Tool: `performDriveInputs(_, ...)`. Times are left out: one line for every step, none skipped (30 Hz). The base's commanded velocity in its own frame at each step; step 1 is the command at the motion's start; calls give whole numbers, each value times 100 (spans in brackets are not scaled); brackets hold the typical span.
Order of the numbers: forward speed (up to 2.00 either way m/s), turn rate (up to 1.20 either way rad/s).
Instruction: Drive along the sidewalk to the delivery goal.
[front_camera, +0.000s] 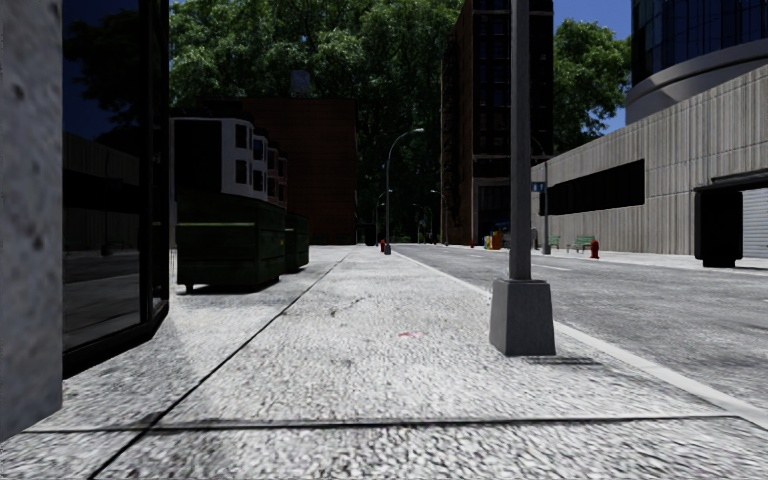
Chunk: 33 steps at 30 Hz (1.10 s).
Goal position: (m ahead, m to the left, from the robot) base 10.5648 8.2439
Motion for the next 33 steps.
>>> performDriveInputs(200, 0)
performDriveInputs(200, 4)
performDriveInputs(200, 79)
performDriveInputs(200, 79)
performDriveInputs(200, 98)
performDriveInputs(200, 106)
performDriveInputs(200, 60)
performDriveInputs(200, 13)
performDriveInputs(200, 13)
performDriveInputs(200, 4)
performDriveInputs(200, 0)
performDriveInputs(200, 0)
performDriveInputs(200, 0)
performDriveInputs(200, 0)
performDriveInputs(200, 0)
performDriveInputs(200, 0)
performDriveInputs(200, 0)
performDriveInputs(200, 0)
performDriveInputs(200, 0)
performDriveInputs(200, 0)
performDriveInputs(200, 0)
performDriveInputs(200, 0)
performDriveInputs(200, 0)
performDriveInputs(200, 0)
performDriveInputs(200, 0)
performDriveInputs(200, 0)
performDriveInputs(200, 0)
performDriveInputs(200, 0)
performDriveInputs(200, 0)
performDriveInputs(200, 0)
performDriveInputs(200, 0)
performDriveInputs(200, 0)
performDriveInputs(200, 0)
